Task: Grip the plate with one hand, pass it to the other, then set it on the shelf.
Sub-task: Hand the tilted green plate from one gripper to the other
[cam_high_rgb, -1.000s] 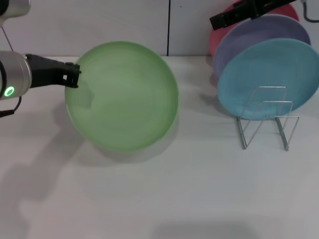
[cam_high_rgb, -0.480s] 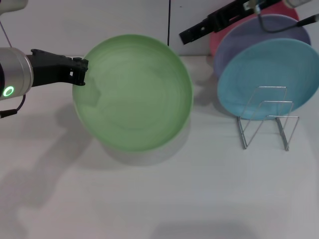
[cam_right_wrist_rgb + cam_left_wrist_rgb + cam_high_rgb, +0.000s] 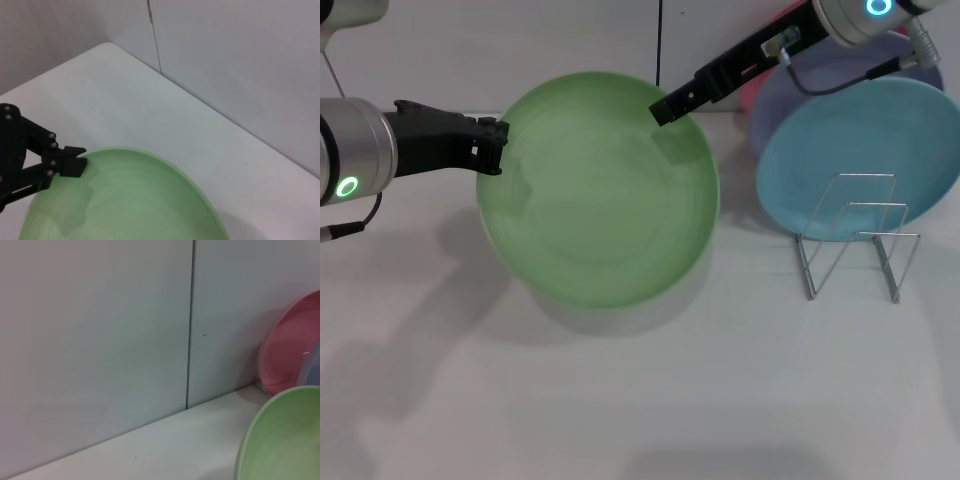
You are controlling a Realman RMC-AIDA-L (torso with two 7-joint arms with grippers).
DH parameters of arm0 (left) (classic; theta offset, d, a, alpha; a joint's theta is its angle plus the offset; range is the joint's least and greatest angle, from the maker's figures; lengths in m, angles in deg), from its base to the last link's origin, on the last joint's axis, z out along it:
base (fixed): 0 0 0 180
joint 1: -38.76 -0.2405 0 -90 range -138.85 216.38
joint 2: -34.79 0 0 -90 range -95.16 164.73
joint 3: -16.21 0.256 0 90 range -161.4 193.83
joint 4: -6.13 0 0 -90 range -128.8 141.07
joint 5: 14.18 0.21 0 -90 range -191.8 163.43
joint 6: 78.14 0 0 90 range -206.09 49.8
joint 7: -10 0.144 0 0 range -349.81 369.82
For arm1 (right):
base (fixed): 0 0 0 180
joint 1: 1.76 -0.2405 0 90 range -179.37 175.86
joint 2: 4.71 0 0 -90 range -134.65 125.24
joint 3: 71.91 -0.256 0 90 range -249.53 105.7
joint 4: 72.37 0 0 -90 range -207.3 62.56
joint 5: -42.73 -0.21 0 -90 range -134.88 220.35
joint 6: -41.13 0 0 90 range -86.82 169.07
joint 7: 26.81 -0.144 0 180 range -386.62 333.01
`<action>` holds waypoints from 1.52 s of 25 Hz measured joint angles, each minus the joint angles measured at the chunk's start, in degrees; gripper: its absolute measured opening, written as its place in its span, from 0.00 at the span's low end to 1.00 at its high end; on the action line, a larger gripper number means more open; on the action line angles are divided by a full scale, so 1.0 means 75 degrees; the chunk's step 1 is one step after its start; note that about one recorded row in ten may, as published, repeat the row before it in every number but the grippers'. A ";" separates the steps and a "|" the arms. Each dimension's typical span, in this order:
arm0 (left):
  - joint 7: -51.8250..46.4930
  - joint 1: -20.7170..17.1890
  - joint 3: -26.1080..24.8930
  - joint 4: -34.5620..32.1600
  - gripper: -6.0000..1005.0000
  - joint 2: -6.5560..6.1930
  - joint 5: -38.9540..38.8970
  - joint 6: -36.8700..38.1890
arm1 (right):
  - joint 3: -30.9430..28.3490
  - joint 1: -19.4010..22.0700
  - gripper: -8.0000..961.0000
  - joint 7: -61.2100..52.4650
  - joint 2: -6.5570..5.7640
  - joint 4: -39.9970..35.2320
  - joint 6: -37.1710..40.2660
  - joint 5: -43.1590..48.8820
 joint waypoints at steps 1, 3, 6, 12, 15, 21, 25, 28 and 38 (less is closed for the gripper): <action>0.0000 0.0000 0.0000 0.0000 0.05 0.0000 0.0000 0.0000 | 0.0000 0.0000 0.85 0.0000 0.0000 0.0000 0.0000 0.0000; 0.0001 -0.0024 0.0008 0.0010 0.05 -0.0001 -0.0001 0.0004 | 0.0008 -0.0001 0.85 0.0000 0.0006 0.0001 -0.0009 0.0029; 0.0002 -0.0071 0.0028 0.0061 0.05 -0.0002 -0.0009 0.0013 | 0.0008 -0.0003 0.85 -0.0028 0.0022 0.0003 -0.0043 0.0069; 0.0003 -0.0084 0.0036 0.0073 0.05 -0.0012 -0.0014 0.0028 | -0.0077 0.0011 0.85 -0.0055 0.0043 -0.0026 -0.0049 0.0031; 0.0003 -0.0084 0.0035 0.0074 0.05 -0.0013 -0.0061 0.0038 | -0.0061 0.0013 0.80 -0.0059 0.0042 0.0009 -0.0043 0.0051; 0.0003 -0.0070 0.0047 0.0118 0.05 -0.0014 -0.0113 0.0042 | -0.0003 0.0009 0.56 -0.0047 0.0041 0.0033 -0.0034 0.0079; 0.0003 -0.0075 0.0081 0.0189 0.05 -0.0014 -0.0117 0.0033 | -0.0005 0.0017 0.41 0.0001 0.0038 0.0044 -0.0045 0.0079; 0.0003 -0.0077 0.0090 0.0235 0.05 -0.0014 -0.0118 0.0014 | -0.0005 0.0014 0.51 0.0009 0.0037 0.0112 -0.0056 0.0079; 0.0003 -0.0078 0.0132 0.0273 0.06 -0.0014 -0.0129 -0.0007 | 0.0016 -0.0002 0.52 0.0027 0.0036 0.0198 -0.0079 0.0078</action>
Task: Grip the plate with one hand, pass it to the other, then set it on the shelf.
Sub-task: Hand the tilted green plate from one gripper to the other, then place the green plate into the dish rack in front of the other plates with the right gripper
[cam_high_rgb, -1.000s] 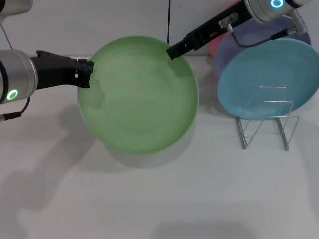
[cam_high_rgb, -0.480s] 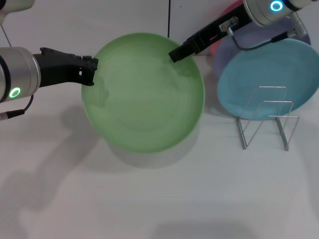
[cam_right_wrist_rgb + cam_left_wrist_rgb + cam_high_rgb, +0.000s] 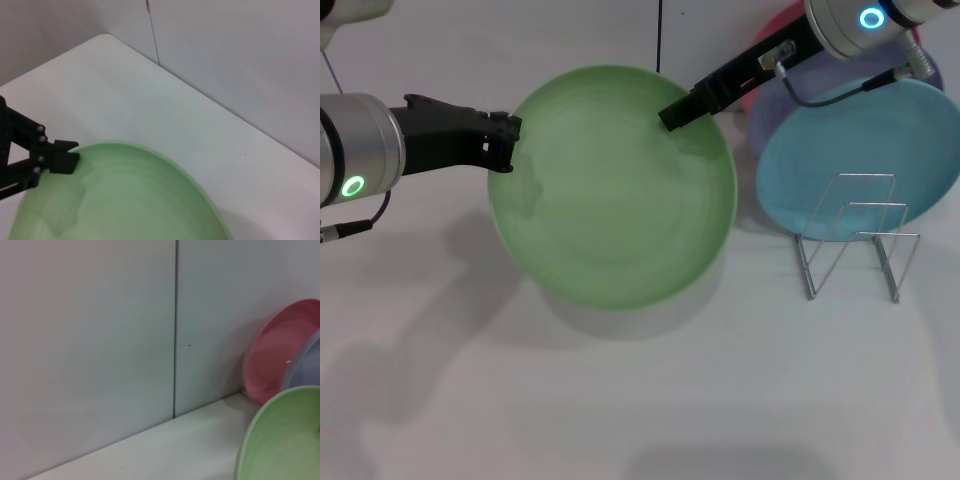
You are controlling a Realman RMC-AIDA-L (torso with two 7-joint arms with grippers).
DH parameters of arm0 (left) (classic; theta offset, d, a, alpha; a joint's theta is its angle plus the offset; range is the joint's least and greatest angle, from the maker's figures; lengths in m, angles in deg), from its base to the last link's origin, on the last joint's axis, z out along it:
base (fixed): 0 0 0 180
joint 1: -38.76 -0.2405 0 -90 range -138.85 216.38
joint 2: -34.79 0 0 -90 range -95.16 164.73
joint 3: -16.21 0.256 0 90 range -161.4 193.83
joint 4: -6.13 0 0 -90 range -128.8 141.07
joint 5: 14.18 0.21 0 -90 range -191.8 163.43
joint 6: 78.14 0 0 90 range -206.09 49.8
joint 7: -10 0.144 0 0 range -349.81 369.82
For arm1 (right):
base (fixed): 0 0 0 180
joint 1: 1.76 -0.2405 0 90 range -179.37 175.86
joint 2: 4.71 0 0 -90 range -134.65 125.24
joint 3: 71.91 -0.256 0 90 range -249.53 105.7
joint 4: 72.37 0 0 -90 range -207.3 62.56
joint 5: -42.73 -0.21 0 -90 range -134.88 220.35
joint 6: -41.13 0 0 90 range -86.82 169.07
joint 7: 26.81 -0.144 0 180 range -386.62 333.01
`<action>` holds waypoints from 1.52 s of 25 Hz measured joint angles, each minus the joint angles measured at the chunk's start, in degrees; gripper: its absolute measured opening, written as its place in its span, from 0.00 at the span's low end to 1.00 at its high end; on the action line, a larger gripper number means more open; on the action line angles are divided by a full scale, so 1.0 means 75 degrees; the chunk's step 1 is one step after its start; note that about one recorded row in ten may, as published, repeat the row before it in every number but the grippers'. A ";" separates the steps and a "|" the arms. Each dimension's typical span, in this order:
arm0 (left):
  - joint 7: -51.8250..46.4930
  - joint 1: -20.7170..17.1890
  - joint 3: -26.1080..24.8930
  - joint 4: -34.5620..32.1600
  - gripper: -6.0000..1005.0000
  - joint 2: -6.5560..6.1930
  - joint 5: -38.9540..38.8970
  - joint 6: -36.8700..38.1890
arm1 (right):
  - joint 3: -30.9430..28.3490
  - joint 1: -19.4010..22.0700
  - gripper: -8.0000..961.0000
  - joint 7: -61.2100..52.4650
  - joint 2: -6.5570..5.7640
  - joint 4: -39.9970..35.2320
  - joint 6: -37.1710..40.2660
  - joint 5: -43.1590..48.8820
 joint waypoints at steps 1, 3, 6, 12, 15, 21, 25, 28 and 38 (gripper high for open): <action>0.0000 0.0000 0.0015 0.0000 0.06 0.0000 0.0001 -0.0003 | 0.0001 -0.0001 0.52 0.0000 0.0000 0.0003 -0.0001 -0.0002; -0.0002 0.0005 0.0058 0.0043 0.06 0.0005 -0.0038 -0.0005 | 0.0044 -0.0002 0.52 0.0042 0.0004 0.0004 -0.0005 -0.0003; 0.0092 0.0041 0.0059 0.0155 0.06 -0.0003 -0.0199 -0.0021 | 0.0334 0.0024 0.52 0.0245 0.0010 -0.0015 -0.0094 0.0036; 0.0492 -0.0056 -0.0045 0.0259 0.06 -0.0009 -0.1008 0.0237 | 0.0556 0.0018 0.31 0.0318 0.0031 0.0081 -0.0357 0.0204; 0.0877 -0.0076 -0.0203 0.0253 0.06 -0.0010 -0.1554 0.0238 | 0.0753 0.0043 0.22 0.0321 0.0108 -0.0041 -0.0488 0.0449; 0.1495 -0.0329 -0.0395 0.0343 0.33 -0.0005 -0.2117 0.0528 | 0.0804 0.0145 0.13 0.0290 0.0203 -0.0515 -0.0399 0.0686; 0.1700 -0.0370 -0.0485 0.0350 0.49 -0.0004 -0.2253 0.0551 | 0.0722 0.0187 0.09 0.0286 0.0204 -0.0836 -0.0187 0.0726; 0.2101 -0.0419 -0.0632 0.0192 0.61 0.0000 -0.2278 0.0688 | 0.0541 0.0283 0.08 0.0259 0.0195 -0.1586 0.0328 0.0786; 0.3094 -0.1259 -0.0506 -0.0455 0.87 0.0016 -0.2325 0.2866 | -0.0268 0.0573 0.05 0.0701 0.0135 -0.4662 0.1967 0.1230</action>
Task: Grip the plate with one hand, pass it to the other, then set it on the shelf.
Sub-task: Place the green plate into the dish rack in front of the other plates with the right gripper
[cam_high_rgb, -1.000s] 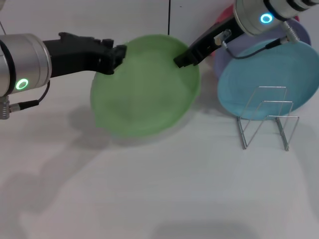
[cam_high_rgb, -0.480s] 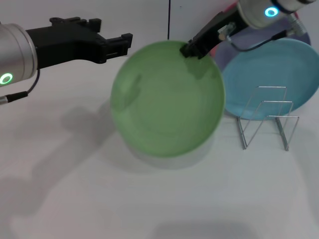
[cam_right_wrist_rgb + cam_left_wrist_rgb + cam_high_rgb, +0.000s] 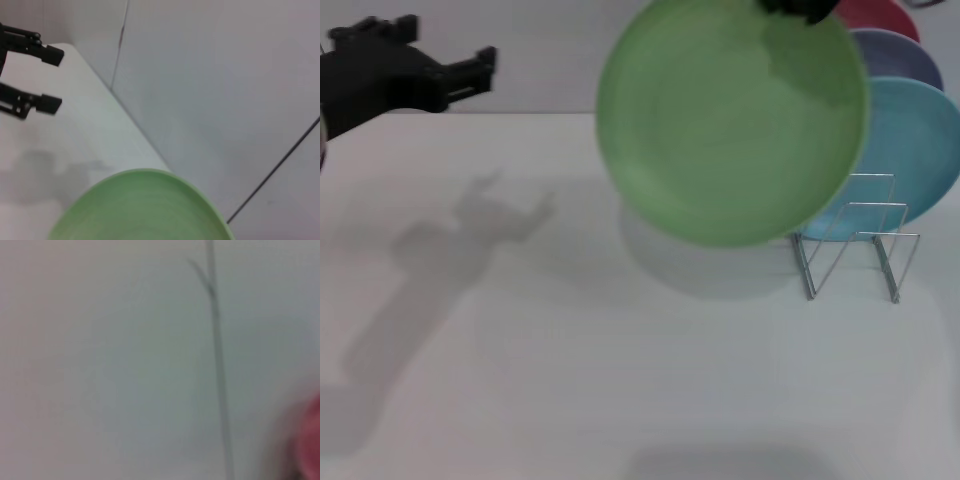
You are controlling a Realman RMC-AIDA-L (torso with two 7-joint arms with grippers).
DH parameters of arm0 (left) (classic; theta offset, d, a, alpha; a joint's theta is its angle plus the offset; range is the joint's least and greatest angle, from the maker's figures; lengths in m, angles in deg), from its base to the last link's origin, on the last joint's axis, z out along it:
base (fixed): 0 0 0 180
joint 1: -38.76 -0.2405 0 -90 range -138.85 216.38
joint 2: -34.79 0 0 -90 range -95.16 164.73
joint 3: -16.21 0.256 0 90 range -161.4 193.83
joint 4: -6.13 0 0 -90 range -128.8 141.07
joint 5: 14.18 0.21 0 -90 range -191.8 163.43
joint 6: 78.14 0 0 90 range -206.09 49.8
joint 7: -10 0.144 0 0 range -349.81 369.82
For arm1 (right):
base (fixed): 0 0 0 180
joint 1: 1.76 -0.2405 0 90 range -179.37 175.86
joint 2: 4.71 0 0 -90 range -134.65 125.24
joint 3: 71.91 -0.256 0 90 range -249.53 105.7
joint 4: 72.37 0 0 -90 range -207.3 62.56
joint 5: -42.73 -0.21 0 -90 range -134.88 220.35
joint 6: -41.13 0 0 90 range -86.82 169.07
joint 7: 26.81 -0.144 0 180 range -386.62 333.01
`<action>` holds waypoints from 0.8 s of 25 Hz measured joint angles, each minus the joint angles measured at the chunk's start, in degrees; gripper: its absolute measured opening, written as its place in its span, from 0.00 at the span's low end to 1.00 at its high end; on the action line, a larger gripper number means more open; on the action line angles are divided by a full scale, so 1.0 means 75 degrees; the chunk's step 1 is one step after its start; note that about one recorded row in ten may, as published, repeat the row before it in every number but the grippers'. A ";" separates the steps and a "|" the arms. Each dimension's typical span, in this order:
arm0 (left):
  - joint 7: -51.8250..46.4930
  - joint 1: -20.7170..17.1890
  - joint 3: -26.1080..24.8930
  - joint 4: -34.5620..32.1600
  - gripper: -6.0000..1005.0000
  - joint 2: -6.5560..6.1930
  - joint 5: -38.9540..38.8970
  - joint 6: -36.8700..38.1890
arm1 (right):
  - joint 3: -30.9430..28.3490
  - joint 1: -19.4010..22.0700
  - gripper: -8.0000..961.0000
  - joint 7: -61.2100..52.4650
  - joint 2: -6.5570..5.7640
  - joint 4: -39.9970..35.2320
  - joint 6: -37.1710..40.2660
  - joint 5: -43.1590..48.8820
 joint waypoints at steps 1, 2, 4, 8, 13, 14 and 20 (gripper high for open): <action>0.0056 -0.0071 0.0039 -0.0075 0.87 0.0000 -0.0005 0.0258 | -0.0047 0.0051 0.05 0.0120 0.0000 -0.0346 0.0140 0.0046; 0.0110 -0.0166 0.0126 -0.0189 0.87 -0.0001 -0.0010 0.0630 | -0.0085 0.0093 0.05 0.0223 -0.0001 -0.0672 0.0251 0.0110; 0.0233 -0.0358 0.0388 -0.0475 0.87 -0.0011 -0.0018 0.1608 | -0.0119 0.0145 0.05 0.0375 -0.0036 -0.1199 0.0414 0.0272; 0.0376 -0.0486 0.0718 -0.0829 0.86 -0.0003 -0.0019 0.2609 | -0.0308 0.0253 0.05 0.0950 -0.0127 -0.1768 0.0758 0.0393; 0.0359 -0.0509 0.0951 -0.1196 0.86 0.0002 -0.0019 0.3405 | -0.0393 0.0799 0.05 0.2109 -0.0040 -0.2223 0.0670 0.0158; 0.0359 -0.0509 0.0951 -0.1196 0.86 0.0002 -0.0019 0.3405 | -0.0390 0.0898 0.05 0.2325 -0.0020 -0.2294 0.0638 0.0117; 0.0306 -0.0422 0.1237 -0.1747 0.86 0.0004 -0.0018 0.4305 | -0.0676 0.1398 0.05 0.3815 0.0044 -0.2425 0.0306 -0.0437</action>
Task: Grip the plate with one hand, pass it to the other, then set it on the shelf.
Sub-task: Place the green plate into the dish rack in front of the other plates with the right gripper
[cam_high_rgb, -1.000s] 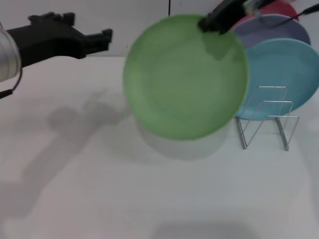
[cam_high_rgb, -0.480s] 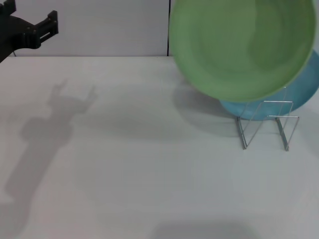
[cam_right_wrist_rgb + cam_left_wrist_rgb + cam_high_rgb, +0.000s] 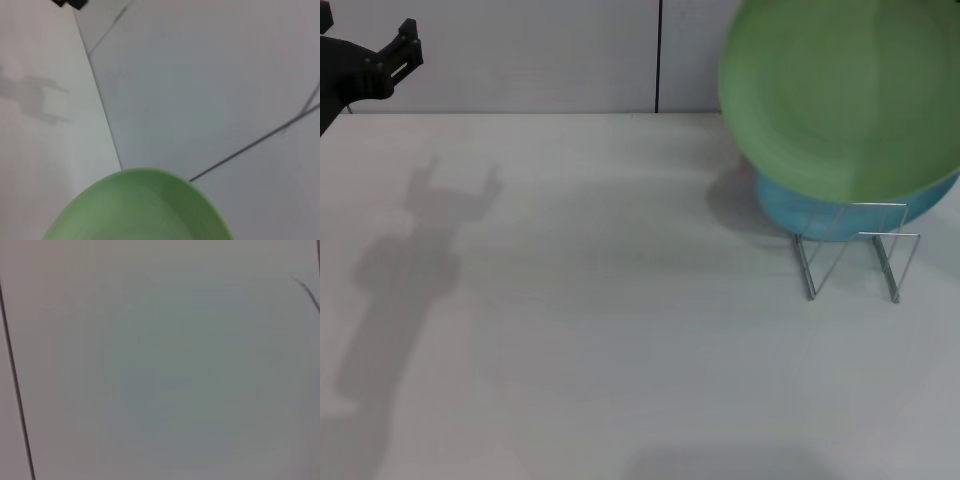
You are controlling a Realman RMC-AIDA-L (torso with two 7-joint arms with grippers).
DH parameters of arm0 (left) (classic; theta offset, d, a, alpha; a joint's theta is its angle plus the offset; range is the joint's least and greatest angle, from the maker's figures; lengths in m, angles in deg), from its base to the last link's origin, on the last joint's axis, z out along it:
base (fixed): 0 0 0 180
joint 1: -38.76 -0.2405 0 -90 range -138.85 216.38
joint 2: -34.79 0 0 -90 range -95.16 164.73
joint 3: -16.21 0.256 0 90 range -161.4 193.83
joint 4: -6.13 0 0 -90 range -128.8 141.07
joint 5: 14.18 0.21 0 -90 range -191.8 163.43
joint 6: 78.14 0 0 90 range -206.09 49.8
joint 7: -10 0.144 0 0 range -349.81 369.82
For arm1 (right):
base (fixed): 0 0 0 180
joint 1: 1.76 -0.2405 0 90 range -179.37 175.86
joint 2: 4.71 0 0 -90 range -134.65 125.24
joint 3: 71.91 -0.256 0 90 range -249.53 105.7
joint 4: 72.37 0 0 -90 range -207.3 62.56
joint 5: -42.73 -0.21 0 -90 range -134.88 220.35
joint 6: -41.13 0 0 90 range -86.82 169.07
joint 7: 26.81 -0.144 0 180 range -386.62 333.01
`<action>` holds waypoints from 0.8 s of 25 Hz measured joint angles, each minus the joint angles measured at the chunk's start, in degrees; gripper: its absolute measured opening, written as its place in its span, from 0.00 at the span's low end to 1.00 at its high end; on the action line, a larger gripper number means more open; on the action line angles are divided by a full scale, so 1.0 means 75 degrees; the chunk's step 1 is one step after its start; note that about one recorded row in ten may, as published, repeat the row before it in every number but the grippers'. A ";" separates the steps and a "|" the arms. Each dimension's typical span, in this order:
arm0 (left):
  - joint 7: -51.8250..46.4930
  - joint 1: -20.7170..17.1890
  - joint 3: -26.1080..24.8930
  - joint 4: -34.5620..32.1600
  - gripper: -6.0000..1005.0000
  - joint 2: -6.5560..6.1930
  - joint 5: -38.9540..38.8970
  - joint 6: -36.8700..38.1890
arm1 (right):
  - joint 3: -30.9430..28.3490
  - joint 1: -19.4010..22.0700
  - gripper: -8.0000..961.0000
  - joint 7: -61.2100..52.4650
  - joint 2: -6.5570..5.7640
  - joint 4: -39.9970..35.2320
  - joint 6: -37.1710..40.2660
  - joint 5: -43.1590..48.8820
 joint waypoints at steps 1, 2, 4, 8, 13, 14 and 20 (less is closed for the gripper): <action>-0.0014 0.0031 0.0134 -0.0147 0.86 0.0007 0.0001 0.0306 | -0.0043 0.0109 0.05 0.0249 0.0011 0.0024 -0.0151 -0.0119; -0.0031 0.0045 0.0241 -0.0252 0.86 0.0007 -0.0001 0.0505 | -0.0061 0.0284 0.05 0.0679 0.0024 0.0087 -0.0393 -0.0236; -0.0039 0.0045 0.0274 -0.0287 0.86 0.0009 -0.0002 0.0542 | -0.0064 0.0352 0.05 0.0880 0.0025 0.0145 -0.0441 -0.0309; -0.0111 0.0046 0.0439 -0.0392 0.86 0.0016 -0.0013 0.0742 | -0.0074 0.0611 0.05 0.1654 0.0012 0.0381 -0.0521 -0.0688; -0.0269 0.0042 0.0633 -0.0563 0.86 0.0006 -0.0023 0.1007 | -0.0093 0.0718 0.05 0.2197 0.0006 0.0678 -0.0563 -0.0834; -0.0269 0.0042 0.0633 -0.0563 0.86 0.0006 -0.0023 0.1007 | -0.0093 0.0718 0.05 0.2197 0.0006 0.0678 -0.0563 -0.0834; -0.0289 0.0017 0.0915 -0.0686 0.86 -0.0006 -0.0020 0.1306 | -0.0087 0.0727 0.06 0.2664 -0.0057 0.0977 -0.0563 -0.0875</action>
